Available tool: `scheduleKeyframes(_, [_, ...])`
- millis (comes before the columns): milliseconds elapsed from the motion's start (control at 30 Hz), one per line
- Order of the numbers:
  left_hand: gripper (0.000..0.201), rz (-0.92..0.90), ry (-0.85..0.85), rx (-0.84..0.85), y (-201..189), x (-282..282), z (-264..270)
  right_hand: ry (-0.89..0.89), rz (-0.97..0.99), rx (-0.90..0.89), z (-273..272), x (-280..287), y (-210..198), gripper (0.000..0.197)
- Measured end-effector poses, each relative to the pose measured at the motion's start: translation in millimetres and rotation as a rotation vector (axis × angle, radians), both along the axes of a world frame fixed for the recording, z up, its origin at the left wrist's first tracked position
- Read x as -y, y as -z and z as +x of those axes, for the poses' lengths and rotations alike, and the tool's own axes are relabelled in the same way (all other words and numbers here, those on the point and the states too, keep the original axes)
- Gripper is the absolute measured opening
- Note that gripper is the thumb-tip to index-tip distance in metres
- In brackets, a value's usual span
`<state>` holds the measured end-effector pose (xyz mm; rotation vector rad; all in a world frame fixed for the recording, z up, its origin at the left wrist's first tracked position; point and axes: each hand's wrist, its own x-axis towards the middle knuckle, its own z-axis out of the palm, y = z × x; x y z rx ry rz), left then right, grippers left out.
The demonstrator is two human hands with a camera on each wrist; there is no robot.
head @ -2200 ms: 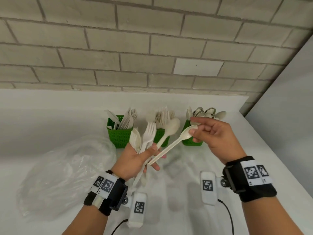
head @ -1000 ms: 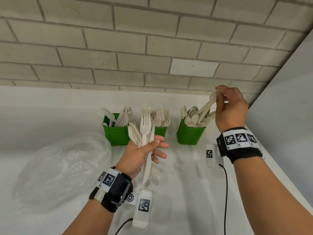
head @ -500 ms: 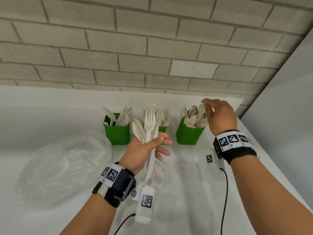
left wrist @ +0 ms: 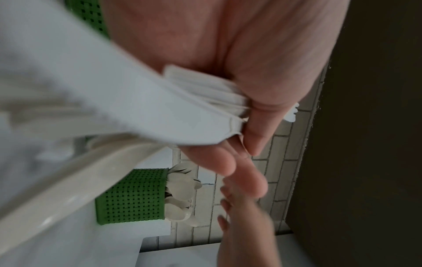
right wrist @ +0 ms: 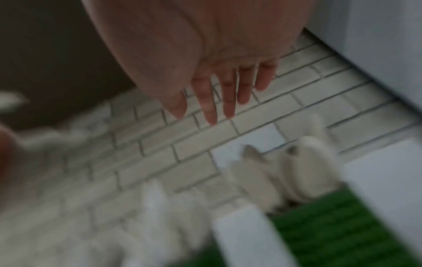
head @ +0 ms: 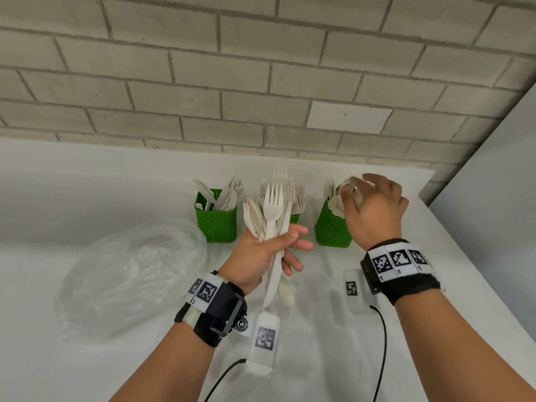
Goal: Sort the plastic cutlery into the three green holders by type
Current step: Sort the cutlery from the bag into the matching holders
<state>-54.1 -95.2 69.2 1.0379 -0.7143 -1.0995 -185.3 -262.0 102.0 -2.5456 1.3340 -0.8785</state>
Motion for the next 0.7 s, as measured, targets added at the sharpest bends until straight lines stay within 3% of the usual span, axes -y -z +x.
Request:
scheduleKeyframes(67, [0.028,0.006,0.021,-0.015,0,0,0,-0.275,0.276,0.247,11,-25,-19,0.017])
scheduleKeyframes(100, [0.030,0.007,0.030,-0.022,-1,0,-1,-0.413,0.476,0.248,17,-39,-25,0.009])
scheduleKeyframes(167, [0.034,0.003,0.039,-0.026,-1,0,-2,-0.558,0.706,0.227,24,-57,-26,0.015])
scheduleKeyframes(400, [0.032,0.026,-0.013,0.027,7,-15,9,-0.416,0.864,0.665,20,-48,-17,0.016])
scheduleKeyframes(533, [0.018,0.048,-0.079,0.086,13,-19,10,-0.396,0.874,0.646,22,-51,-11,0.018])
scheduleKeyframes(700, [0.026,0.106,-0.047,0.137,14,-23,18,-0.451,0.845,0.545,24,-54,-15,0.022])
